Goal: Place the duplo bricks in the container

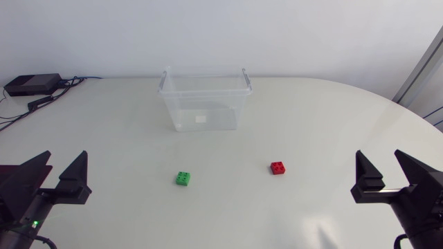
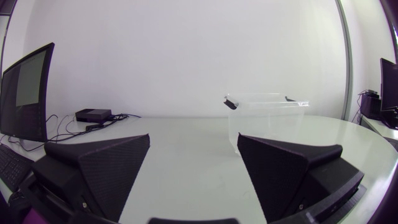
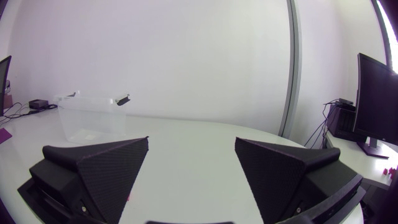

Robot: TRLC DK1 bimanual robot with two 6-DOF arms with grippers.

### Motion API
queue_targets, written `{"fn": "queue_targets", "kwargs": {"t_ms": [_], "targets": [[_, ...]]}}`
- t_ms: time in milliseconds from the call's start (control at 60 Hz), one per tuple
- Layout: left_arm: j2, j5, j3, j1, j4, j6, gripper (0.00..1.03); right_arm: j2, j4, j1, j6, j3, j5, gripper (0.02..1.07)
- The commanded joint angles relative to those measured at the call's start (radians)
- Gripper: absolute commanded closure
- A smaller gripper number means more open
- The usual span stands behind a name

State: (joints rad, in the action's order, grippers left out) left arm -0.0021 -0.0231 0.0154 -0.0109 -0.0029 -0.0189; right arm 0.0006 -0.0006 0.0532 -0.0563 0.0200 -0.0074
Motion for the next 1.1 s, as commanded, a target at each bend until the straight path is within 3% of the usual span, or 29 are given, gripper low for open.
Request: {"fn": "queue_targets", "kwargs": {"t_ms": [0,800,1000,1083], "targets": [[-0.01,0.008,-0.014,0.002,-0.005,0.002,0.05,-0.007,-0.004,-0.007,0.001,-0.02,-0.005,0.06],[-0.01,0.008,-0.014,0.003,-0.003,0.002,0.05,-0.007,0.005,-0.075,-0.007,0.006,-0.003,0.06],[-0.01,0.008,-0.014,0.003,-0.003,0.002,0.05,0.032,-0.022,-0.101,0.003,0.107,-0.008,0.06],[-0.01,0.008,-0.014,0.008,-0.003,0.002,0.05,0.17,-0.022,-0.112,0.015,0.224,-0.009,0.06]]}}
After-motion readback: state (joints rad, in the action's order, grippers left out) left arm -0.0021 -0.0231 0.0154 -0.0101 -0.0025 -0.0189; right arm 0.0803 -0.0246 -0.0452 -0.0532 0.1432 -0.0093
